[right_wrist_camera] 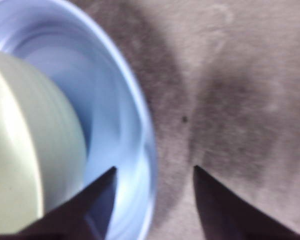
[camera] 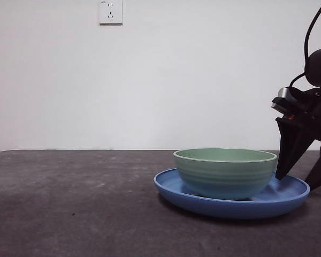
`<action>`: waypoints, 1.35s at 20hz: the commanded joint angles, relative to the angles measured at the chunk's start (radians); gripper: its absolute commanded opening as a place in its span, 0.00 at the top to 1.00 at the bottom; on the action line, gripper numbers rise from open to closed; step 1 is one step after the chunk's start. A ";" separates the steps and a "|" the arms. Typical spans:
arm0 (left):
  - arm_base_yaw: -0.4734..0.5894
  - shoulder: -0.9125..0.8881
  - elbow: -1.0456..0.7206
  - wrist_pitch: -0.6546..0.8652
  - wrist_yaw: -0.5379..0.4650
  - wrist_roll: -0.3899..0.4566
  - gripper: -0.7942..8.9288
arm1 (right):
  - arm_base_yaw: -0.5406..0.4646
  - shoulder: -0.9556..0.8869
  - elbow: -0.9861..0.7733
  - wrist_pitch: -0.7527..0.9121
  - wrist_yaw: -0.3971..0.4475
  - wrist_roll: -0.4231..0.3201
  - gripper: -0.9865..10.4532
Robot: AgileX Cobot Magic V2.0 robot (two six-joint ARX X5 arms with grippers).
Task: Place the green bowl on the blue plate
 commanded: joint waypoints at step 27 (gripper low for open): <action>-0.006 0.003 0.008 0.011 0.002 -0.007 0.40 | 0.159 0.060 0.227 -0.100 -0.016 0.102 0.91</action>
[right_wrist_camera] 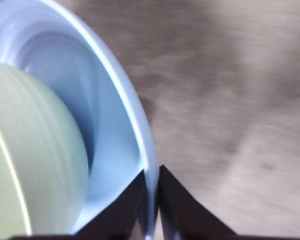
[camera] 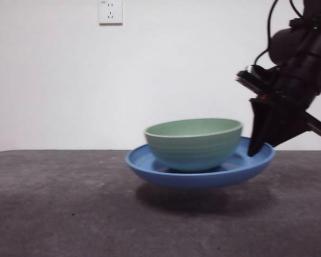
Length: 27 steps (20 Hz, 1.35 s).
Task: Place the green bowl on the blue plate
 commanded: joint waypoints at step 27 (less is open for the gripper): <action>-0.006 0.003 0.008 0.011 0.002 -0.007 0.40 | 0.158 0.196 0.021 0.175 -0.042 0.220 0.80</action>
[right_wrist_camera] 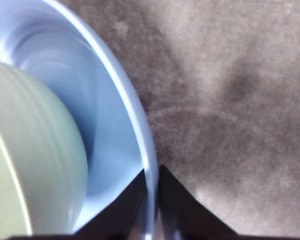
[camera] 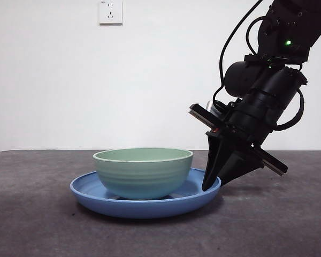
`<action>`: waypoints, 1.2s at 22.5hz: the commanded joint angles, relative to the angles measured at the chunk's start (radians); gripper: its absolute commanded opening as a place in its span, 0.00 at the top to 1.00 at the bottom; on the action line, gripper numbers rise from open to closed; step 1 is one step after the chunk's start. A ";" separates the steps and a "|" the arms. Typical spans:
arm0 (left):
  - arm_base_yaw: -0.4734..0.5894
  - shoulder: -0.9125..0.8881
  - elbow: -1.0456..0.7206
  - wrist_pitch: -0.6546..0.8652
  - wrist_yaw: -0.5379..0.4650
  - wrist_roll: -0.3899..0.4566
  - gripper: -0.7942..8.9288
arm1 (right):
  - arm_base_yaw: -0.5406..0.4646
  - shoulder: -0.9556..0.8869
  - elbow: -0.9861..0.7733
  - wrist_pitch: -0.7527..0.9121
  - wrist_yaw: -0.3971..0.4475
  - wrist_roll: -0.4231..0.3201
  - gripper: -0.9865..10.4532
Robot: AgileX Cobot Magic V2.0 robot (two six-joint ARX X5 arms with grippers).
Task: Place the green bowl on the blue plate
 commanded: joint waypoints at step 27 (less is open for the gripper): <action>-0.006 0.003 0.008 0.011 0.002 -0.007 0.40 | 0.215 -1.058 -0.050 -0.507 0.471 -0.127 0.44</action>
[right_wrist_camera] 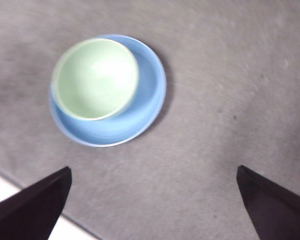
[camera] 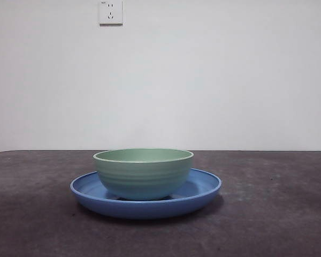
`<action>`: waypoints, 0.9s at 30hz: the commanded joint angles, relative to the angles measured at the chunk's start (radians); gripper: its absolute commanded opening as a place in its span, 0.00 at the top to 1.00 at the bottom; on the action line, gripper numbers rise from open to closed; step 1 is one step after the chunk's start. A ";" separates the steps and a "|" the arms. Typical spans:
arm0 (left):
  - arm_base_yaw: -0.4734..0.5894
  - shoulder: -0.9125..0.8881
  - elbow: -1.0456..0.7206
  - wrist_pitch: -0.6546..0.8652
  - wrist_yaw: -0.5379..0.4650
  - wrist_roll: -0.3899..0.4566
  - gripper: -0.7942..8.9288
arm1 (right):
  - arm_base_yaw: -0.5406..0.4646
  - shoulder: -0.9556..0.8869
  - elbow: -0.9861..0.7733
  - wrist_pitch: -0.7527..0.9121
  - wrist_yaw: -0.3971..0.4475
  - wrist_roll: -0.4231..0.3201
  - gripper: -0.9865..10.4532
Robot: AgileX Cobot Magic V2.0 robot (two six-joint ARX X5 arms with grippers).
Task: Place the green bowl on the blue plate
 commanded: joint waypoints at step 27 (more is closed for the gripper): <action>-0.006 0.003 0.008 0.011 0.001 -0.006 0.90 | 0.106 -0.446 -0.194 -0.017 -0.053 -0.012 0.91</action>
